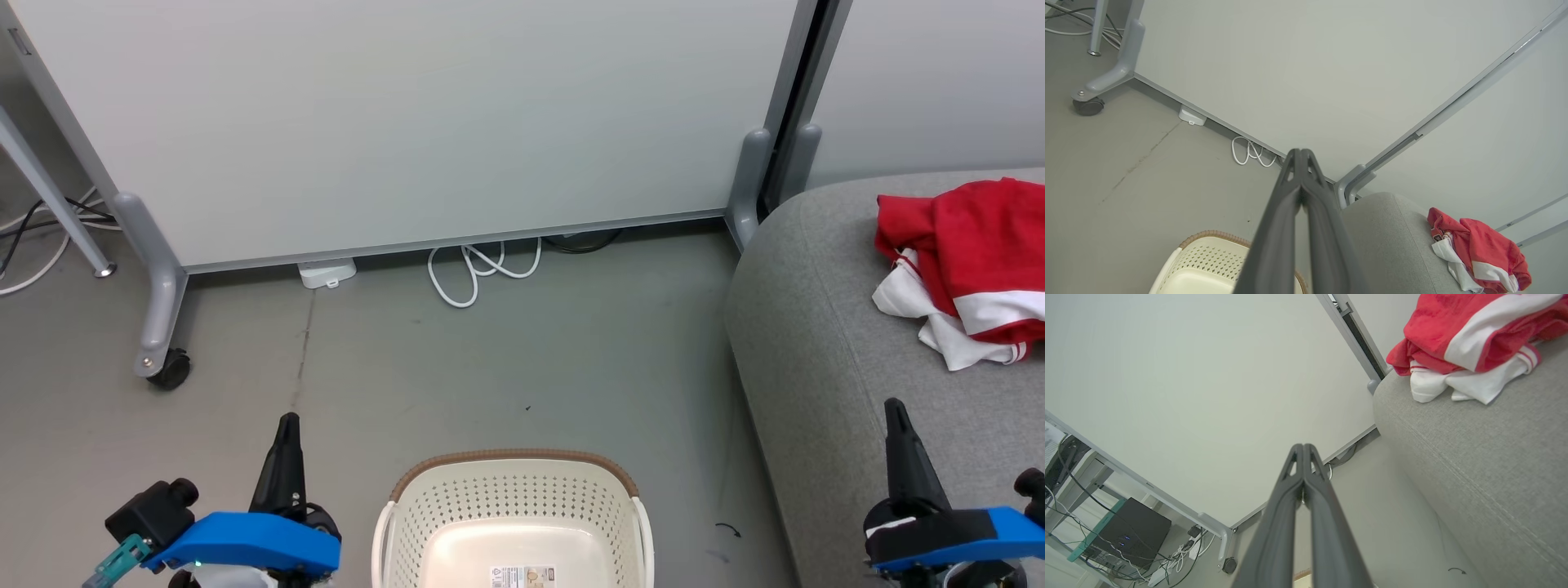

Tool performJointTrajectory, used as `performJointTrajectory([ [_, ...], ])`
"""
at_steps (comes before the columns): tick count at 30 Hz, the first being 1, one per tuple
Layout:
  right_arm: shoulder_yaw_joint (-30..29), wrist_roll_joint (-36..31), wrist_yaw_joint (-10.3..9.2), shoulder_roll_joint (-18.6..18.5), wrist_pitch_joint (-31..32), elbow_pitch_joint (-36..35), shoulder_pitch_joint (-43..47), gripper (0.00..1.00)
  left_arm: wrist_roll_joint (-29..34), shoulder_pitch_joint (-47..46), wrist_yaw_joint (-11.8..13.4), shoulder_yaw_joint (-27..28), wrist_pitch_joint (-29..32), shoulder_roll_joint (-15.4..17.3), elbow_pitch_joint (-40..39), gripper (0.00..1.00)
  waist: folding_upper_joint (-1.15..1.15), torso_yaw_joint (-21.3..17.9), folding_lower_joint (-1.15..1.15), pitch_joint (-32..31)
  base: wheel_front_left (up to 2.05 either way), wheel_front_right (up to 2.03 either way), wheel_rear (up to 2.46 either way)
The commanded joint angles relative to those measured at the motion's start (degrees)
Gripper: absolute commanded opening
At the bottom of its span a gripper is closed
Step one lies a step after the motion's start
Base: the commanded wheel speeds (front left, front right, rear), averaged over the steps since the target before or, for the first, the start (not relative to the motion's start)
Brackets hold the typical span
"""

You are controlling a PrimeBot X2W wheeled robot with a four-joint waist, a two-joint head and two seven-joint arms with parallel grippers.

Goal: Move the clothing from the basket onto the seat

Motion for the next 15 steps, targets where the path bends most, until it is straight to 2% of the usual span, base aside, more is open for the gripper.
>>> performJointTrajectory([
  [1,0.1,2.3,0.01,-0.3,0.5,-0.5,-1.7,0.0,-2.0,-2.0,-0.4,0.8,0.4,0.1,-1.1,0.0,0.0,0.0,0.0,0.0,0.0,0.0,0.0],
  [15,0.2,13.2,0.01,-0.4,3.2,0.0,-2.6,0.0,-12.2,-2.4,-0.6,2.9,3.1,-0.1,-1.6,0.0,0.0,-0.1,0.0,0.0,0.0,0.0,0.0],
])
